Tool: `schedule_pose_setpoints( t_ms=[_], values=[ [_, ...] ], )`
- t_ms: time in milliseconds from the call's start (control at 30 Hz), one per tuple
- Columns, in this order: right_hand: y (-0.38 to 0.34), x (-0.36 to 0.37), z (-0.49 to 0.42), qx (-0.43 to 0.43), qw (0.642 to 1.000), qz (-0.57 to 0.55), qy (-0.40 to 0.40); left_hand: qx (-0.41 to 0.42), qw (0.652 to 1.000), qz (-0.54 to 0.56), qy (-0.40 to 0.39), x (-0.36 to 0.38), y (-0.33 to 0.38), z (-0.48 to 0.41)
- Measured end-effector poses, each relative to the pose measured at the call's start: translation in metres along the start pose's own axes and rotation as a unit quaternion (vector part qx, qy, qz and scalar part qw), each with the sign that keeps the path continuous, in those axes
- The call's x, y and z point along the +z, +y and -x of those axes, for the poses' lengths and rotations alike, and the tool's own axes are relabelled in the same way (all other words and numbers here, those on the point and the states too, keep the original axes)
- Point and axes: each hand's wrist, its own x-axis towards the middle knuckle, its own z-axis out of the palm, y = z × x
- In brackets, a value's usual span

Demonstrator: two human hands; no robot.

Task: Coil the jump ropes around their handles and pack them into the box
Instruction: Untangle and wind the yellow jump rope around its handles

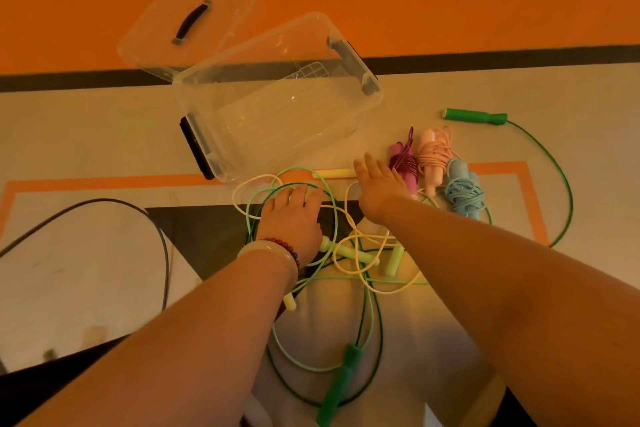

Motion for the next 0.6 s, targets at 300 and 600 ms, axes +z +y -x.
schedule_pose_setpoints(
  t_ms=[300, 600],
  values=[
    [-0.002, 0.011, 0.002, 0.057, 0.996, 0.045, 0.056, -0.018, 0.999, 0.030, 0.006, 0.000, 0.003, -0.011],
    [0.004, 0.019, 0.024, 0.038, 0.976, -0.173, 0.125, -0.016, 1.000, 0.021, -0.005, 0.001, 0.010, -0.012]
  ],
)
